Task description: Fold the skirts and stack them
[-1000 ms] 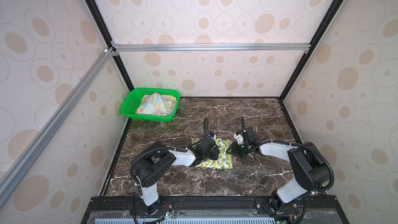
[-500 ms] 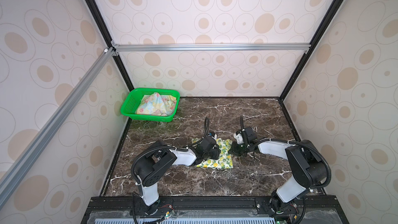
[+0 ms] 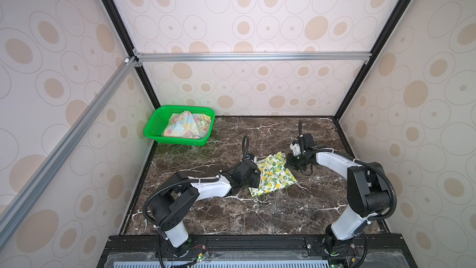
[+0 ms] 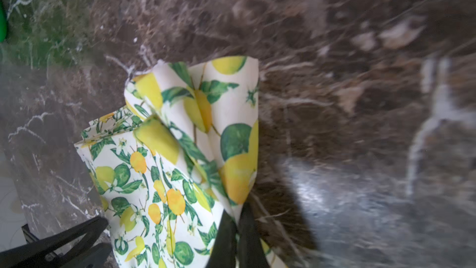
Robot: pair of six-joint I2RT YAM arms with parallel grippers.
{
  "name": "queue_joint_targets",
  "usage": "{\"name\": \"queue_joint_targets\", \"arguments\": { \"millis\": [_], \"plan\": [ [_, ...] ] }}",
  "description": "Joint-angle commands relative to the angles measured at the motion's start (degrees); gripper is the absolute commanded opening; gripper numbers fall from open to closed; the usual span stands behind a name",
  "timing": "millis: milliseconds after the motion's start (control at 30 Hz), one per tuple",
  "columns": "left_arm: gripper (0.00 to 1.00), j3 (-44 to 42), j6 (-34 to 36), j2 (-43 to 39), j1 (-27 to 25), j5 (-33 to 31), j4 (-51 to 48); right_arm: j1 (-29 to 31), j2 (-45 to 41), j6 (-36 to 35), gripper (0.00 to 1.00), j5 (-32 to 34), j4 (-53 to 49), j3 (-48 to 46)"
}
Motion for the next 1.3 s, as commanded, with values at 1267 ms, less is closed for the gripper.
{"name": "queue_joint_targets", "arguments": {
  "millis": [1267],
  "plan": [
    [0.29, 13.21, 0.39, 5.13, 8.07, -2.97, -13.74, -27.6, 39.72, -17.88, 0.0, 8.04, -23.62, 58.23]
  ]
}}
